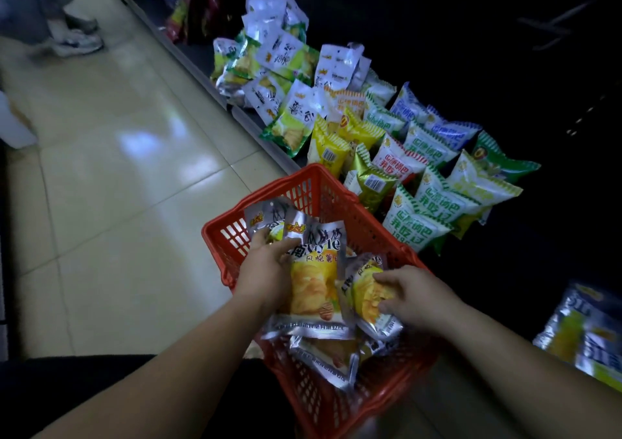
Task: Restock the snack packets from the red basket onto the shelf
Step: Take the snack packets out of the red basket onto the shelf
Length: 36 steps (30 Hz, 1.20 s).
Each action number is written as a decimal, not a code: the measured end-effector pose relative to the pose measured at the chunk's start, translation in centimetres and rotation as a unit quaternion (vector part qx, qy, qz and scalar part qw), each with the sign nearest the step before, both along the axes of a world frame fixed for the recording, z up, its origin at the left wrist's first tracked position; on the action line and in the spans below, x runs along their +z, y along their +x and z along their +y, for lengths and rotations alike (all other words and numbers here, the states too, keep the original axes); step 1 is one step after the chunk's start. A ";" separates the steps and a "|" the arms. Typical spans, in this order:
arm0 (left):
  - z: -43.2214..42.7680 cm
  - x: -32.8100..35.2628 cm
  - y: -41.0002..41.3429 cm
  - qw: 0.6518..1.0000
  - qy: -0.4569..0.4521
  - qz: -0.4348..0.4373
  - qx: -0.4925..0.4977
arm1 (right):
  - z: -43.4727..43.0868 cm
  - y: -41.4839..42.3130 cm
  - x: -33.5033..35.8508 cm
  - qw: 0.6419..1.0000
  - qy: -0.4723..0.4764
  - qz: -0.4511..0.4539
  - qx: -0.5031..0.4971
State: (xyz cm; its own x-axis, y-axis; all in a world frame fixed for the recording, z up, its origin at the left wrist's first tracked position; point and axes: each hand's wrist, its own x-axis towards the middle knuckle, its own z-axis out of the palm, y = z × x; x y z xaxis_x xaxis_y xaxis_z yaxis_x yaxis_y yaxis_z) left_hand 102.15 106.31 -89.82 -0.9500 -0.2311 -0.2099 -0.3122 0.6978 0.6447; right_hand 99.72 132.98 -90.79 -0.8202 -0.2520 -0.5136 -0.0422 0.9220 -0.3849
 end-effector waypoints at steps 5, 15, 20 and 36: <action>1.2 4.4 3.0 0.998 -0.017 0.055 -0.011 | 2.5 2.0 7.6 0.998 0.021 0.064 -0.017; 13.6 15.3 2.5 0.968 -0.003 0.188 -0.165 | 15.6 8.9 13.1 0.950 -0.010 0.203 -0.236; 24.2 15.5 2.9 0.942 0.042 0.181 -0.280 | 23.8 12.8 11.3 0.904 -0.042 0.218 -0.366; 53.7 9.9 5.8 0.873 0.204 0.174 -0.408 | 42.8 25.2 8.8 0.680 0.023 0.320 -0.659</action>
State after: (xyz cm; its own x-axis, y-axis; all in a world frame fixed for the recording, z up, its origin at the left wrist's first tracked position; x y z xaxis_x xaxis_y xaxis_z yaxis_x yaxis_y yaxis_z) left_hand 107.99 160.02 -79.95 -0.7860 0.5786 0.2178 0.4462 0.2869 0.8477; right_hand 124.93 175.82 -82.02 -0.3773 0.9233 0.0720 0.6879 0.3315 -0.6457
